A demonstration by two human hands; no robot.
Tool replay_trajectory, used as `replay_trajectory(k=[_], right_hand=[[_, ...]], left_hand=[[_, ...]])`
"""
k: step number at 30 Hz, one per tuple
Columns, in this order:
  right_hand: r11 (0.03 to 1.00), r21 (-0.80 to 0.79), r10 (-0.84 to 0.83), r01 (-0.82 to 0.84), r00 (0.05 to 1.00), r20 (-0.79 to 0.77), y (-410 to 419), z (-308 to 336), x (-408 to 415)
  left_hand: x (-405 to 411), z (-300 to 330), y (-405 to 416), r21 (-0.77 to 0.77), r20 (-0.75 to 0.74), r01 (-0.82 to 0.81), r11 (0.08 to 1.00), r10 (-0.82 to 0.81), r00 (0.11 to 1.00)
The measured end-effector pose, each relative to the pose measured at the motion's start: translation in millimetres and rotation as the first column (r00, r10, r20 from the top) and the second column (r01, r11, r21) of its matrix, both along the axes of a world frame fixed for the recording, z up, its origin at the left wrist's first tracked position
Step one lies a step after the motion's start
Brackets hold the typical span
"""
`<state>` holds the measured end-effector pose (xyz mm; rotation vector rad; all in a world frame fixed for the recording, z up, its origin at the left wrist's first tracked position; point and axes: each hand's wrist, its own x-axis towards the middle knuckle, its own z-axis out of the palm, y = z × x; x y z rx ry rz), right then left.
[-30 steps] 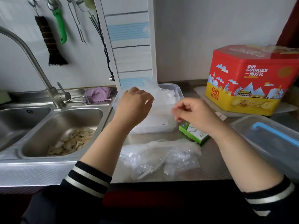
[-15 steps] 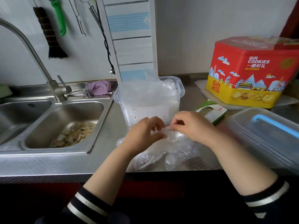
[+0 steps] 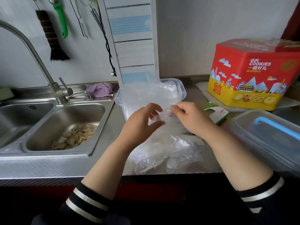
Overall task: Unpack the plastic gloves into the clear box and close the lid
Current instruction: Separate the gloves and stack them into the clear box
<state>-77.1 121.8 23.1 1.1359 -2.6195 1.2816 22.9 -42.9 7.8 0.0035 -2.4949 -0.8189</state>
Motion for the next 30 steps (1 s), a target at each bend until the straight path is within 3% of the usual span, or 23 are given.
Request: replay_trajectory(k=[4, 7, 9, 13, 19, 25, 30], right_hand=[[0.994, -0.085, 0.077, -0.067, 0.99, 0.117, 1, 7, -1], [0.989, 0.012, 0.143, -0.145, 0.982, 0.122, 2, 10, 3], [0.994, 0.009, 0.105, -0.106, 0.994, 0.037, -1, 7, 2], [0.97, -0.242, 0.014, -0.011, 1.0, 0.013, -12, 17, -11], [0.969, -0.247, -0.015, 0.033, 0.997, 0.077, -39, 47, -48], [0.989, 0.008, -0.147, 0.149, 0.982, -0.122, -79, 56, -99], [0.94, 0.296, -0.084, 0.171, 0.954, -0.286, -89, 53, -111]], left_hand=[[-8, 10, -4, 0.176, -0.079, -0.043, 0.983, 0.058, 0.995], [-14, 22, -5, 0.26, -0.084, -0.04, 0.965, 0.064, 0.994], [-18, 28, -6, 0.253, -0.076, -0.069, 0.965, 0.09, 0.993], [-28, 42, -15, 0.189, -0.096, -0.139, 0.972, 0.16, 0.982], [-58, 71, -51, 0.133, -0.138, -0.245, 0.96, 0.263, 0.955], [-101, 74, -90, 0.012, -0.009, -0.304, 0.953, 0.304, 0.953], [-118, 58, -102, -0.181, 0.118, -0.293, 0.939, 0.317, 0.941]])
